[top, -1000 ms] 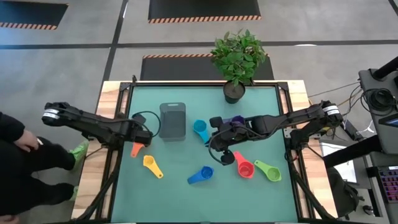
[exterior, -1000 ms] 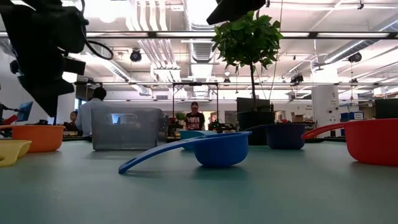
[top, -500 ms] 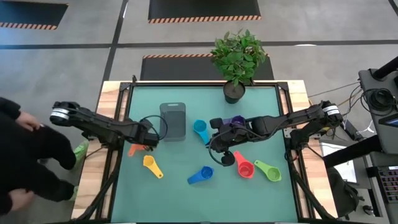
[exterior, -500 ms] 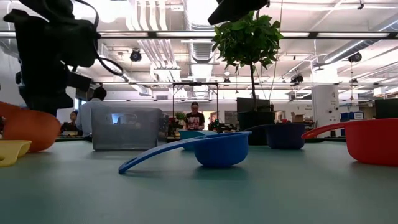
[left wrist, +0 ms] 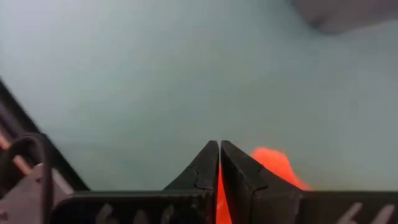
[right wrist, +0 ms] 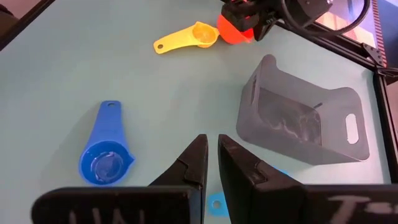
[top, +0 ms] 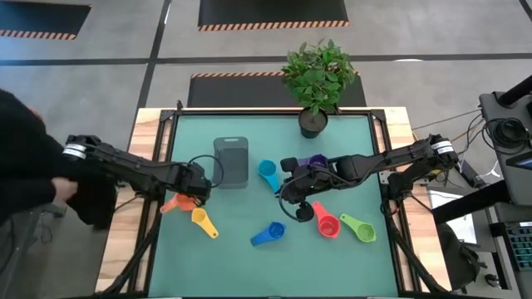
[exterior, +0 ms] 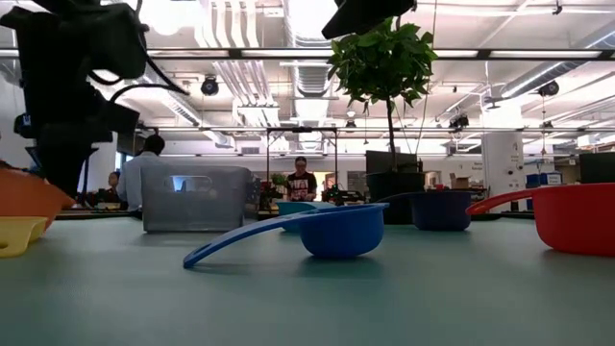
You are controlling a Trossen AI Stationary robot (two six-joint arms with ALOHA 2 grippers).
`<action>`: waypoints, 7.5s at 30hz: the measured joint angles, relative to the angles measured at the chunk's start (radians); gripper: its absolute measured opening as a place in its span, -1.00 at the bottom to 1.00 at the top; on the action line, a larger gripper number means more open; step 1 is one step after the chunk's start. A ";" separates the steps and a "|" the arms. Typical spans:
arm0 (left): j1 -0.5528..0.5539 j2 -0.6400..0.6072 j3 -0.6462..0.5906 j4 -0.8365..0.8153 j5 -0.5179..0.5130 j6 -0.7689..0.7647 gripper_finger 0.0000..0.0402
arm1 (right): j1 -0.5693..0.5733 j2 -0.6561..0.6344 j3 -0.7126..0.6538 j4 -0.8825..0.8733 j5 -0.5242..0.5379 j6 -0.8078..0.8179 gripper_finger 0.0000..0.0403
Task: Nest measuring cups in basket
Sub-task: Stack the orange measuring cup on top of the violet measuring cup
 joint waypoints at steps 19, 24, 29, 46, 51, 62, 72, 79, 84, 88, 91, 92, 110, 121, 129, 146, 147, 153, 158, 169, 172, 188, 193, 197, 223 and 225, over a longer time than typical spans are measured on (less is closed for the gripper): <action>-0.158 -0.103 0.175 -0.142 0.326 0.032 -1.00 | 0.005 0.000 -0.011 0.012 0.000 -0.034 -0.87; -0.201 -0.046 0.136 -0.186 0.247 -0.053 -1.00 | 0.007 0.001 -0.034 0.012 0.000 -0.055 -0.87; -0.201 0.038 0.108 -0.156 0.243 -0.021 -1.00 | 0.007 0.001 -0.053 0.013 0.000 -0.044 -0.87; -0.201 0.217 0.192 0.063 0.137 0.135 -1.00 | 0.034 0.001 -0.071 0.012 0.001 -0.011 -0.87; -0.201 0.239 0.237 0.184 0.038 0.186 -1.00 | 0.049 0.001 -0.070 0.012 0.027 -0.007 -0.87; -0.271 0.159 0.353 0.144 -0.098 0.416 -1.00 | 0.067 0.023 -0.074 0.087 0.077 0.063 -0.87; -0.415 -0.080 0.355 0.218 -0.394 0.622 -1.00 | 0.042 0.247 0.114 0.179 0.079 0.036 -0.87; -0.429 -0.206 0.354 0.220 -0.527 0.629 -1.00 | 0.032 0.454 0.374 0.179 0.076 -0.036 -0.87; -0.429 -0.264 0.354 0.221 -0.534 0.628 -1.00 | 0.017 0.608 0.564 0.176 0.078 -0.063 -0.87; -0.429 -0.299 0.354 0.221 -0.534 0.625 -1.00 | 0.006 0.730 0.711 0.169 0.078 -0.088 -0.87; -0.429 -0.321 0.354 0.226 -0.534 0.625 -1.00 | -0.003 0.814 0.806 0.162 0.077 -0.096 -0.87; -0.429 -0.327 0.356 0.226 -0.534 0.625 -1.00 | -0.006 0.842 0.834 0.162 0.077 -0.096 -0.87; -0.429 -0.362 0.366 0.271 -0.541 0.621 -1.00 | -0.036 1.046 1.005 0.173 -0.037 0.005 -0.49; -0.429 -0.362 0.366 0.300 -0.541 0.624 -1.00 | -0.048 1.084 0.985 0.223 -0.036 0.075 -0.04; -0.429 -0.360 0.366 0.307 -0.541 0.625 -1.00 | -0.054 1.084 0.969 0.241 -0.036 0.087 -0.08; -0.429 -0.360 0.366 0.318 -0.541 0.628 -1.00 | -0.055 1.084 0.943 0.235 -0.119 0.063 -0.86; -0.429 -0.360 0.366 0.318 -0.541 0.628 -1.00 | -0.055 1.084 0.941 0.234 -0.121 0.059 -0.90; -0.429 -0.360 0.366 0.319 -0.541 0.628 -1.00 | -0.055 1.084 0.945 0.236 -0.121 0.052 -0.94; -0.429 -0.360 0.366 0.320 -0.541 0.628 -1.00 | -0.055 1.050 0.947 0.179 -0.117 0.009 -0.95; -0.429 -0.360 0.366 0.414 -0.543 0.708 -1.00 | -0.046 0.786 0.948 -0.181 -0.239 -0.016 -0.96; -0.429 -0.360 0.366 0.452 -0.543 0.736 -1.00 | -0.046 0.706 0.939 -0.298 -0.246 -0.020 -0.96; -0.429 -0.359 0.366 0.487 -0.543 0.767 -1.00 | -0.023 0.182 0.176 -0.154 -0.068 0.132 -0.96; -0.429 -0.359 0.366 0.490 -0.543 0.797 -1.00 | -0.025 -0.023 -0.094 -0.100 0.050 0.149 -0.96; -0.429 -0.359 0.366 0.501 -0.543 0.817 -1.00 | -0.051 -0.174 -0.268 -0.100 0.132 0.144 -0.96; -0.428 -0.359 0.366 0.507 -0.544 0.875 -1.00 | -0.229 -0.467 -0.748 0.129 0.157 0.071 -0.96; -0.428 -0.359 0.366 0.509 -0.544 0.875 -1.00 | -0.229 -0.460 -0.748 0.135 0.157 0.070 -0.96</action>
